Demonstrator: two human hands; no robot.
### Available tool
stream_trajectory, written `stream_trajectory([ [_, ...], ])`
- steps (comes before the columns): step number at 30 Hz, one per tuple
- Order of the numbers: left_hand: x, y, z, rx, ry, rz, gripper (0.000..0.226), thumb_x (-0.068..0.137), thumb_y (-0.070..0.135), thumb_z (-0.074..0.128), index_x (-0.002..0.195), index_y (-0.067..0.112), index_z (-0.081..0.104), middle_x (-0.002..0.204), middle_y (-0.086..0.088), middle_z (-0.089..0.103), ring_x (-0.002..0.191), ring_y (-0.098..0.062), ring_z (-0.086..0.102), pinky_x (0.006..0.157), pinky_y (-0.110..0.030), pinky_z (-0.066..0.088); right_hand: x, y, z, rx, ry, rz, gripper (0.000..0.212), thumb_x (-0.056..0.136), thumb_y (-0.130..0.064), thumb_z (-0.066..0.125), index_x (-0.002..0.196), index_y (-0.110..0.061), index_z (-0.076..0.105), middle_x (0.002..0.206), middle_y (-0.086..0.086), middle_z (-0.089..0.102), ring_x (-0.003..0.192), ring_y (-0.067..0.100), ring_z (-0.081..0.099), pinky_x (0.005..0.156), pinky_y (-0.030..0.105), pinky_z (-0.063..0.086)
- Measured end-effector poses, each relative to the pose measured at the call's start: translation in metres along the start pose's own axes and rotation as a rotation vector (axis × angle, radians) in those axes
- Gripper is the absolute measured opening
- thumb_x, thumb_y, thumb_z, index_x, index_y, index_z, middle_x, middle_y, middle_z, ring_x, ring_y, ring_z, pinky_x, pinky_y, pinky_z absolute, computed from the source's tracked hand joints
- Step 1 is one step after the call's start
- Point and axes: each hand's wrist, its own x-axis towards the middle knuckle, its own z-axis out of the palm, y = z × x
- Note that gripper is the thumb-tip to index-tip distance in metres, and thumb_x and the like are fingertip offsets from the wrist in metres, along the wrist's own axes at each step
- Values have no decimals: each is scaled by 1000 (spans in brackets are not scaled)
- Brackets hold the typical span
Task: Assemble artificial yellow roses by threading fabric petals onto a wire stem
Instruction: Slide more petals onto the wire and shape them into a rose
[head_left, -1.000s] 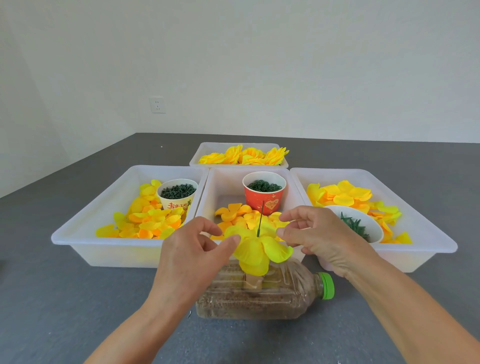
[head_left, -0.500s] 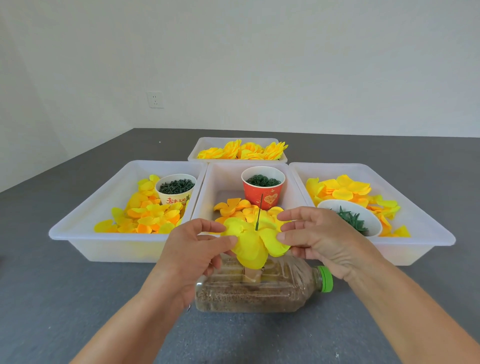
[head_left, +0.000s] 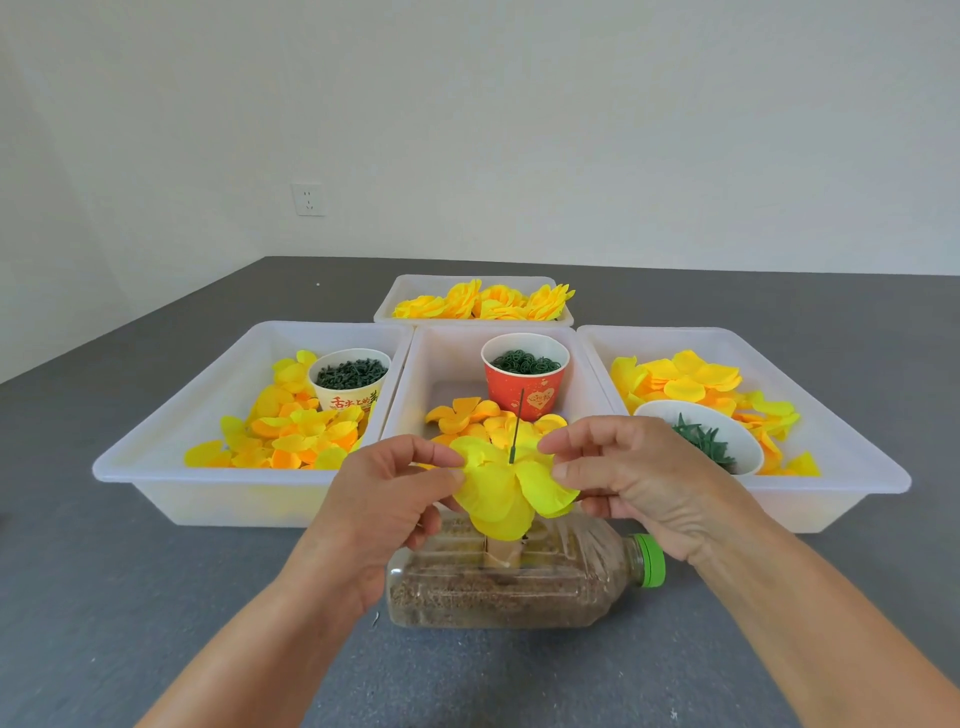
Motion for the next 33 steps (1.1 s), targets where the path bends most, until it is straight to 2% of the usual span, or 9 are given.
stream_trajectory([
  [6, 2, -1, 0, 90, 62, 134, 15, 86, 11, 63, 72, 11, 66, 51, 2, 60, 37, -9, 41, 36, -16, 31, -5, 0, 3, -69, 26, -60, 16, 77, 6, 67, 79, -9, 70, 76, 4, 64, 63, 10, 57, 54, 21, 47],
  [9, 3, -2, 0, 156, 89, 191, 18, 86, 16, 64, 69, 17, 67, 55, 3, 60, 41, -7, 43, 41, -16, 35, -6, 0, 4, -112, 25, -84, 14, 77, 6, 68, 79, -7, 70, 67, -2, 63, 55, 3, 56, 52, 18, 49],
  [12, 5, -2, 1, 370, 134, 347, 15, 83, 25, 65, 71, 30, 69, 70, 11, 63, 55, -5, 48, 55, -18, 38, -6, -1, 5, -132, 23, -89, 13, 77, 7, 68, 80, -6, 70, 54, -10, 59, 47, -1, 55, 50, 17, 49],
  [16, 9, 7, 5, 552, 15, 472, 13, 84, 26, 65, 83, 38, 71, 95, 15, 60, 79, -2, 54, 63, -16, 39, -7, -2, 5, -131, 22, -86, 11, 77, 7, 68, 82, -3, 69, 55, -6, 59, 46, 3, 56, 49, 19, 49],
  [19, 15, 9, 9, 594, -22, 513, 11, 81, 27, 69, 86, 36, 73, 101, 14, 60, 69, 12, 51, 61, -8, 34, -7, -1, 5, -138, 19, -78, 10, 77, 5, 69, 84, -2, 70, 55, -6, 59, 47, 4, 57, 50, 19, 50],
  [21, 18, 9, 11, 598, -36, 520, 10, 79, 27, 72, 84, 36, 73, 100, 14, 60, 63, 18, 47, 60, -5, 33, -6, 1, 5, -147, 18, -73, 10, 77, 5, 69, 83, -3, 70, 52, -9, 58, 46, 2, 55, 50, 19, 50],
  [25, 22, 10, 17, 578, -69, 464, 13, 75, 31, 75, 75, 42, 70, 99, 16, 60, 76, 12, 51, 60, -5, 32, -5, 4, 6, -154, 12, -81, 10, 78, 5, 68, 84, -1, 69, 57, -5, 58, 46, 3, 55, 49, 19, 49],
  [29, 24, 9, 19, 510, -87, 407, 14, 74, 31, 76, 71, 43, 69, 96, 18, 61, 89, 3, 56, 67, -16, 36, -7, 5, 7, -131, -12, -76, 9, 78, 5, 68, 83, -2, 67, 57, -5, 59, 46, 7, 59, 46, 19, 47],
  [33, 25, 10, 20, 477, -100, 404, 18, 72, 28, 78, 66, 43, 70, 92, 18, 62, 85, 7, 56, 66, -14, 36, -7, 6, 8, -130, -40, -58, 9, 79, 3, 68, 85, -3, 66, 56, -6, 63, 49, 15, 65, 43, 19, 45],
])
